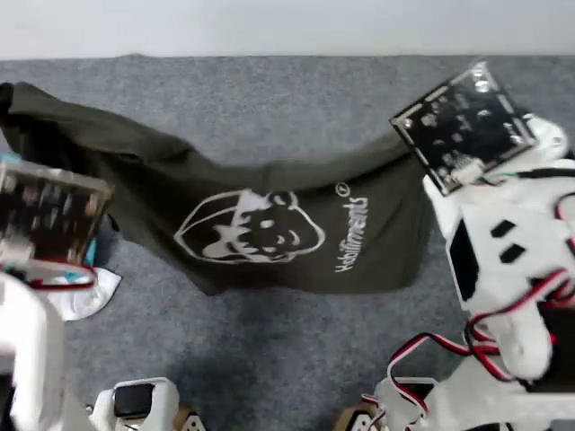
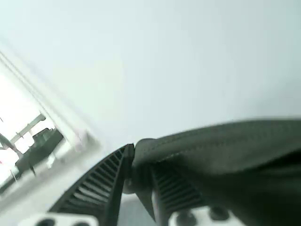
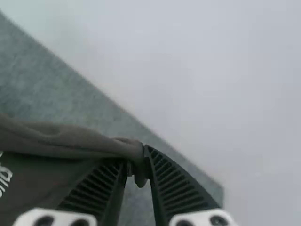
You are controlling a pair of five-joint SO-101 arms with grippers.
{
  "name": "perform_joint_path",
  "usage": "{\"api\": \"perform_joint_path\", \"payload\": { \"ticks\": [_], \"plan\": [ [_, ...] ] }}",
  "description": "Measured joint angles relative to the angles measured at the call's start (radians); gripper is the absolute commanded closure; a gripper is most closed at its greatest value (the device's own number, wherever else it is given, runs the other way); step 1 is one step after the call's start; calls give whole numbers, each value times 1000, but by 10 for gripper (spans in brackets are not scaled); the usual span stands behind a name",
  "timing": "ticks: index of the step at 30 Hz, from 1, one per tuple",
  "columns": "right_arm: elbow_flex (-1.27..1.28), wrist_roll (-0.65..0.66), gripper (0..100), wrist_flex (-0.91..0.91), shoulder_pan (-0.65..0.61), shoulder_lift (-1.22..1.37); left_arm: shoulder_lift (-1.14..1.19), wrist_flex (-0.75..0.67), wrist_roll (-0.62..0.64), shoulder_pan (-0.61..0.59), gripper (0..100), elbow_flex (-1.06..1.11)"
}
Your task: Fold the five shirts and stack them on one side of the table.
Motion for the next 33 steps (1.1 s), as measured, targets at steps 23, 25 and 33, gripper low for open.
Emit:
{"api": "perform_joint_path", "payload": {
  "ticks": [23,25,33],
  "plan": [
    [34,0,988,-287,192,-176,170,28,-94,21,994,-505],
    [34,0,988,-313,199,-183,170,71,-97,21,994,-505],
    [34,49,988,-318,199,-184,170,133,-100,23,994,-505]
  ]
}}
